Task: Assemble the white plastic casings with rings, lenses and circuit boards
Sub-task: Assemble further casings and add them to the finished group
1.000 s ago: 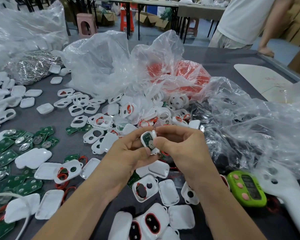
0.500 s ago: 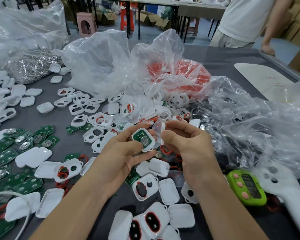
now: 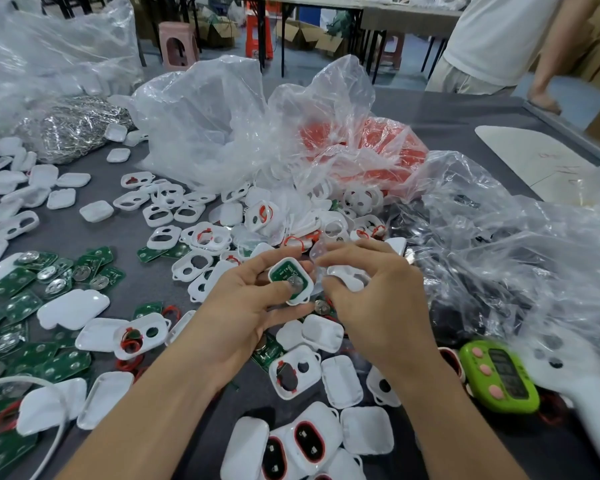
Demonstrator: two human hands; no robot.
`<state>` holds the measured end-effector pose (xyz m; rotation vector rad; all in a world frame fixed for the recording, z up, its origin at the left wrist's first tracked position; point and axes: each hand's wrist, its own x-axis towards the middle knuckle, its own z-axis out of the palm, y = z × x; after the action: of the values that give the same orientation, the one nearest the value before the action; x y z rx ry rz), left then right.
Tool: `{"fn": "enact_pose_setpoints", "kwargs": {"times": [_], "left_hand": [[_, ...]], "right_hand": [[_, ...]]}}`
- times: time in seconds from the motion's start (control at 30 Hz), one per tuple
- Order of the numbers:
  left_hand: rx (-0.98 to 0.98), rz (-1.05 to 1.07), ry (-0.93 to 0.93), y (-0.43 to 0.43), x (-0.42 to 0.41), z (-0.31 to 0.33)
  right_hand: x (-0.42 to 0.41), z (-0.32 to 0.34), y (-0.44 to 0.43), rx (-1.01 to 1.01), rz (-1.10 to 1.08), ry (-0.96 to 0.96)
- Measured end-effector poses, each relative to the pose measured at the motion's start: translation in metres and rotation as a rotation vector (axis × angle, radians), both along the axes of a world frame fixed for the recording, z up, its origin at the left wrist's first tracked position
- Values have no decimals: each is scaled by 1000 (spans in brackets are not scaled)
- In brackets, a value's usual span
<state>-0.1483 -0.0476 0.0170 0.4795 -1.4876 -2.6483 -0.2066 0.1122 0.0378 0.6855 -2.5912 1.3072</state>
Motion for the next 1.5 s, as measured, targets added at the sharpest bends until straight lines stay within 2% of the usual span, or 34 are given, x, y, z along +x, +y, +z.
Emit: {"fn": "enact_pose_setpoints", "kwargs": {"times": [0.1,0.23,0.57,0.9,1.23,1.5], "left_hand": [[-84,-10,5,0,1,-1],[-127,-59,52,0,2,-2],[-57,-215,84,-5,4,-1],[31,-208,52,-9,0,-4],[-33,-220,36,-11,1,-7],[-83,-274,77,-14,2,-9]], "right_hand": [[5,-2,-5,-46,94,50],[7,-7,-7,23,139,199],[9,-9,-7,96,107,307],[5,-8,-4,-102,89,153],[7,-13,-6,5,98,266],[6,-16,-8,51,131,236]]}}
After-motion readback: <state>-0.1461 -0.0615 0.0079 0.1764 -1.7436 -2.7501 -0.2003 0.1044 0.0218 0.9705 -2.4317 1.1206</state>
